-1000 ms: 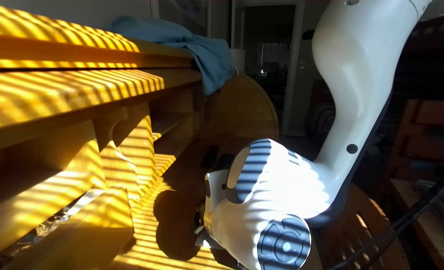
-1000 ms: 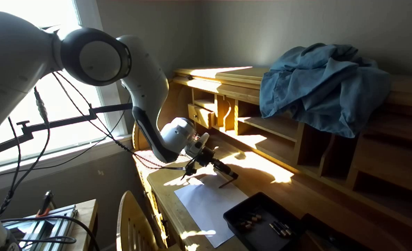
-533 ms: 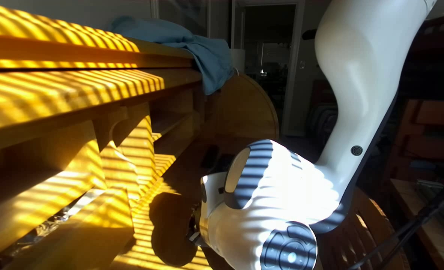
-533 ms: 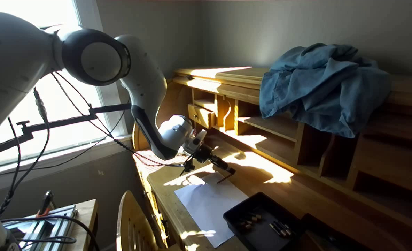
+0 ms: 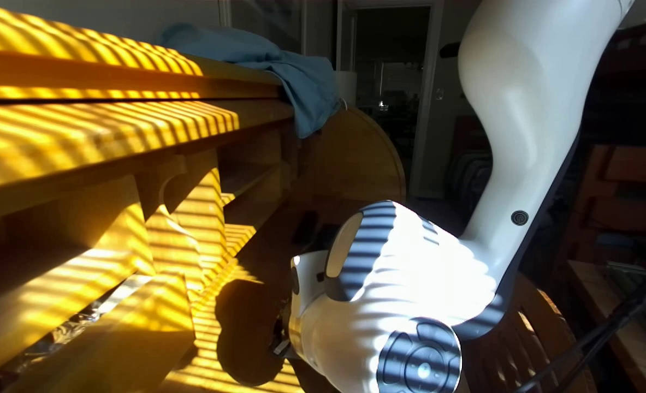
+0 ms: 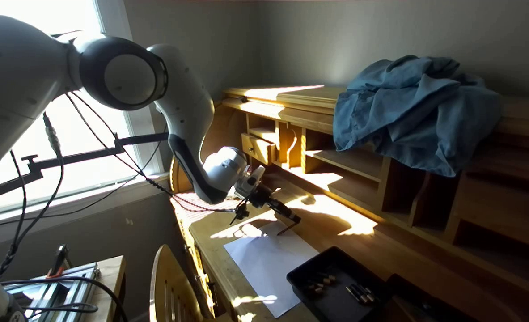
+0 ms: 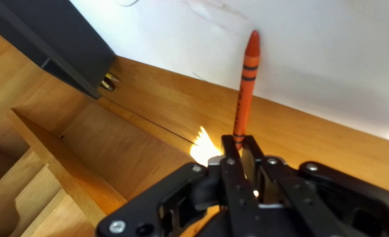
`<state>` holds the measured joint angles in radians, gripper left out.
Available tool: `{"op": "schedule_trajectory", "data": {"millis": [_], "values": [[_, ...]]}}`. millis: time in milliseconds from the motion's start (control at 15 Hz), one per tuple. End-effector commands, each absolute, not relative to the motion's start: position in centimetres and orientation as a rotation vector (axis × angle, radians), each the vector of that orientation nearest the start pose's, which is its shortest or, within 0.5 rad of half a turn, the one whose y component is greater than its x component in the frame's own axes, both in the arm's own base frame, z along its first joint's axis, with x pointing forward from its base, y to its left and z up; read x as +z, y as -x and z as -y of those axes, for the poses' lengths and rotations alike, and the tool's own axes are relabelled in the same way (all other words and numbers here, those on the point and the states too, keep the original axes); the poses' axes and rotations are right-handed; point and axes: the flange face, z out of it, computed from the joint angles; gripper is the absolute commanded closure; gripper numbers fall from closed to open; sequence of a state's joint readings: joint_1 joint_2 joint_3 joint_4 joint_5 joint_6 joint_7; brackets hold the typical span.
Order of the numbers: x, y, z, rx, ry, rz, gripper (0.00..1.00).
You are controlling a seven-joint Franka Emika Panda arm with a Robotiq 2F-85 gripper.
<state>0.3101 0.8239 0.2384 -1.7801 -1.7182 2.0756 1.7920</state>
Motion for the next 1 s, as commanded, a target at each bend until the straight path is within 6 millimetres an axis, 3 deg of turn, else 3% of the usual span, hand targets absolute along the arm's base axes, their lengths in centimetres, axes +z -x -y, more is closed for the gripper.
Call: {"op": "schedule_trajectory", "data": {"millis": [0, 67, 333, 600, 933], "values": [[10.7, -56.4, -27.7, 0.982, -2.335, 0.006, 0.6], [10.8, -56.4, -27.7, 0.974, -2.347, 0.013, 0.6], [11.9, -56.3, -27.4, 0.942, -2.392, 0.059, 0.33], [14.8, -55.0, -26.9, 0.852, -2.584, 0.071, 0.04], [18.6, -52.5, -24.5, 0.687, -2.752, 0.069, 0.0]]}}
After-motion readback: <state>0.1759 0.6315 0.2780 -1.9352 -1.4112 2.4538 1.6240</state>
